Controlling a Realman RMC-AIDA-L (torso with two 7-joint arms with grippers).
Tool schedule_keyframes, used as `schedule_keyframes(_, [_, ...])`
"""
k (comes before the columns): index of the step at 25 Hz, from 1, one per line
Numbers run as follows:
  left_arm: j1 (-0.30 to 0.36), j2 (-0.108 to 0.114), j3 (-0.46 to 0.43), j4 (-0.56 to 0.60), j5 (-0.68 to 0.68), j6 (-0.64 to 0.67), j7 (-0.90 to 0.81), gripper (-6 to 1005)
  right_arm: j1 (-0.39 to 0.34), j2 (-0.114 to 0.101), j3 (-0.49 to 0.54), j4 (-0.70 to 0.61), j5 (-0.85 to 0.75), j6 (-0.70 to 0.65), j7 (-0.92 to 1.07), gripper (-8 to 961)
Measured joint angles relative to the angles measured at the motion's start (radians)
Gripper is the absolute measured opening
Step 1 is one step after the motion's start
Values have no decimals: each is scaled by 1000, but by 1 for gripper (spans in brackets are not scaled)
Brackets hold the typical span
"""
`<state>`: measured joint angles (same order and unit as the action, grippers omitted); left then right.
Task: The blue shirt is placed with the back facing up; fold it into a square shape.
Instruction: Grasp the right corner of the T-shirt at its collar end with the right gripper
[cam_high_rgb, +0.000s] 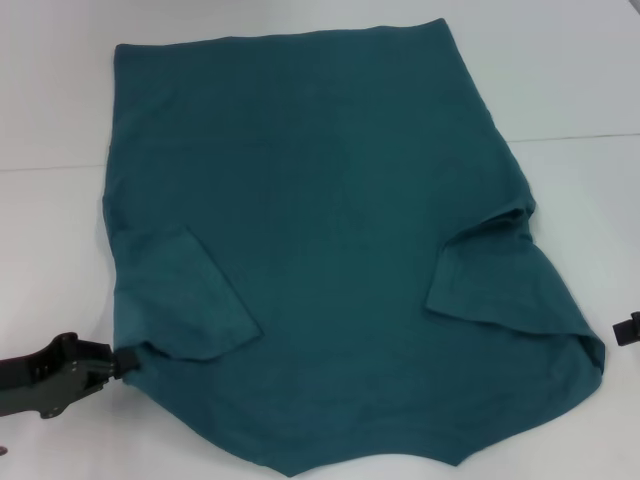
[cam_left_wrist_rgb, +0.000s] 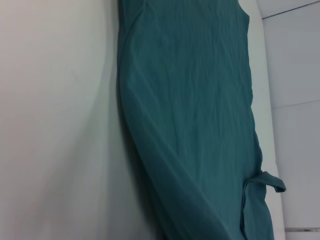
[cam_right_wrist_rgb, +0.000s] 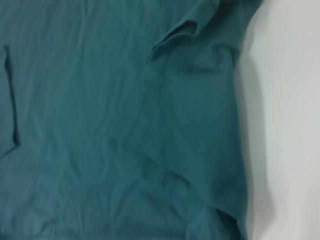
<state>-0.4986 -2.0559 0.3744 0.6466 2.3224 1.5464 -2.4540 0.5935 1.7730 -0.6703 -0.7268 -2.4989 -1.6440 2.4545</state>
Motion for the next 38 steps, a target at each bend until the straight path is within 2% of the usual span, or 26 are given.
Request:
schedule_keyframes(11, [2,-3,0,-1,0,-9,0,29,20,67,-13,9,-39,112,3,761])
schedule_keyframes(15, [5,-3,0,-1,0,-10,0,29,34,85,-16,10,-64,124,1,759])
schedule_keyframes(29, [9,-6,0,-2,0,-12,0,30,78,124,-40,13,-137,152,7,750])
schedule_keyframes(38, [9,-6,0,-2,0,-13,0,30,91,135,-56,17,-140,156,9,744])
